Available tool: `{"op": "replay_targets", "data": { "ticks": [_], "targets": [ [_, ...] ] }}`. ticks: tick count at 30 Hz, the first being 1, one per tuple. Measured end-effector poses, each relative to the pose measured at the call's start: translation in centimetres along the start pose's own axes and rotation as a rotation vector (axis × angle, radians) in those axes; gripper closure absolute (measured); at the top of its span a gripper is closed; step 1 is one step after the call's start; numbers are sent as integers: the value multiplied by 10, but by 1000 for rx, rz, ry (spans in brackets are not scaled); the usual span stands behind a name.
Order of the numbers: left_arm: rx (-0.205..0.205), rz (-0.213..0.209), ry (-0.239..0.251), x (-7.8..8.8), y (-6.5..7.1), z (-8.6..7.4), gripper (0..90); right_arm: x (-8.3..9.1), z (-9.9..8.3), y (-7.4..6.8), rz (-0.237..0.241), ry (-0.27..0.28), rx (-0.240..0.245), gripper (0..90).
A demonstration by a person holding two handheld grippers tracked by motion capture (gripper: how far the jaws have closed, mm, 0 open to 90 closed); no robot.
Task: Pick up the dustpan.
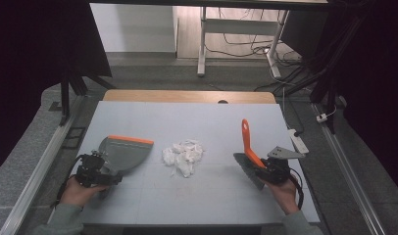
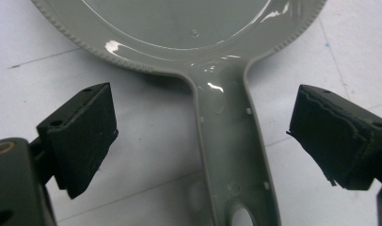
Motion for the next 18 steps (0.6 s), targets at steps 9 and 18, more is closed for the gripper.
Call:
{"op": "replay_targets", "data": {
  "ticks": [9, 18],
  "targets": [
    [32, -13, 8, -12, -2, 1, 151, 0, 0, 0, -2, 1, 0, 701],
    [68, -31, 29, -18, -4, 2, 279, -1, -1, 0, -5, -3, 1, 701]
  ]
}}
Point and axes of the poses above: each handheld gripper's, and its own axes: x roughly backward along the jaws, z roughly out of its top, y roughly to its right, the point moved 8 cm from there along -x, roughly forward along the jaws, and after that the axes turned 3 degrees about y, right-handed, at the moved point
